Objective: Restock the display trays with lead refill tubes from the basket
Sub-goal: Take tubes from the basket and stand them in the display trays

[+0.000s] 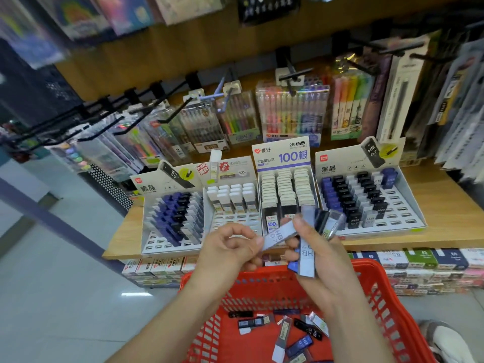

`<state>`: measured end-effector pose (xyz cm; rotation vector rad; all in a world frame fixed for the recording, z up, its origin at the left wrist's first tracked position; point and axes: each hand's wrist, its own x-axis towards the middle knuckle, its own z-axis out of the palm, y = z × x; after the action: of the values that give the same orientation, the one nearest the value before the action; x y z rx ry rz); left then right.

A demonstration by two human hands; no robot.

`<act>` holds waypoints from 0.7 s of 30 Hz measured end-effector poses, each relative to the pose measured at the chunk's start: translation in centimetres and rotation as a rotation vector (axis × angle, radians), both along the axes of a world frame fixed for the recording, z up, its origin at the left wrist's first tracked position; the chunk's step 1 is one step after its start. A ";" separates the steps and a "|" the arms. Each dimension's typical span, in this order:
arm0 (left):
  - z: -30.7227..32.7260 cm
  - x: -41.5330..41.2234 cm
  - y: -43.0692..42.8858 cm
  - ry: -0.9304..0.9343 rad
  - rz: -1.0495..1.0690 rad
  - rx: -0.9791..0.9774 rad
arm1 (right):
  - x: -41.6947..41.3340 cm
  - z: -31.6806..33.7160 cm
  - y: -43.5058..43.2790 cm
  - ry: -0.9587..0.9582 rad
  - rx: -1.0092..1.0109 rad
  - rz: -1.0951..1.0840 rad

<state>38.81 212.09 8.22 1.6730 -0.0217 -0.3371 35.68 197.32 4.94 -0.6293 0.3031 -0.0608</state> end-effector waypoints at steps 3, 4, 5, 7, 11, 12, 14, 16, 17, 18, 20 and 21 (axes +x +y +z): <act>1.4 -0.2 1.3 -0.036 -0.169 0.134 | 0.3 1.2 0.8 0.010 -0.156 -0.003; 1.8 -0.1 1.7 -0.065 -0.245 0.183 | 0.4 1.6 1.2 0.014 -0.211 0.015; 2.3 -0.1 2.1 -0.093 -0.314 0.224 | 0.5 1.9 1.6 0.019 -0.273 0.039; 3.1 -0.1 2.9 -0.151 -0.398 0.280 | 0.8 2.6 2.7 0.027 -0.399 0.081; 3.8 1.3 4.9 -0.230 -0.372 0.331 | 1.4 3.5 5.1 0.024 -0.467 0.150; 3.9 1.8 5.5 -0.230 -0.343 0.313 | 1.7 3.7 5.5 0.034 -0.474 0.166; 4.0 2.8 6.6 -0.226 -0.258 0.246 | 2.3 3.9 5.9 0.054 -0.519 0.215; 4.1 4.0 7.4 -0.234 -0.156 0.171 | 3.1 4.1 6.0 0.067 -0.584 0.314; 4.1 4.7 7.8 -0.236 -0.111 0.135 | 3.5 4.3 6.1 0.071 -0.625 0.378; 4.0 5.4 8.2 -0.241 -0.078 0.105 | 4.0 4.4 6.3 0.072 -0.676 0.447; 3.8 6.9 8.8 -0.256 -0.048 0.093 | 5.2 4.4 6.8 0.061 -0.788 0.559; 3.7 7.7 9.1 -0.267 -0.041 0.109 | 5.9 4.4 6.9 0.058 -0.838 0.591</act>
<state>46.52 221.19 11.93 1.8180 -0.2402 -0.1458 41.56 204.25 9.35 -1.5327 0.1253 0.4200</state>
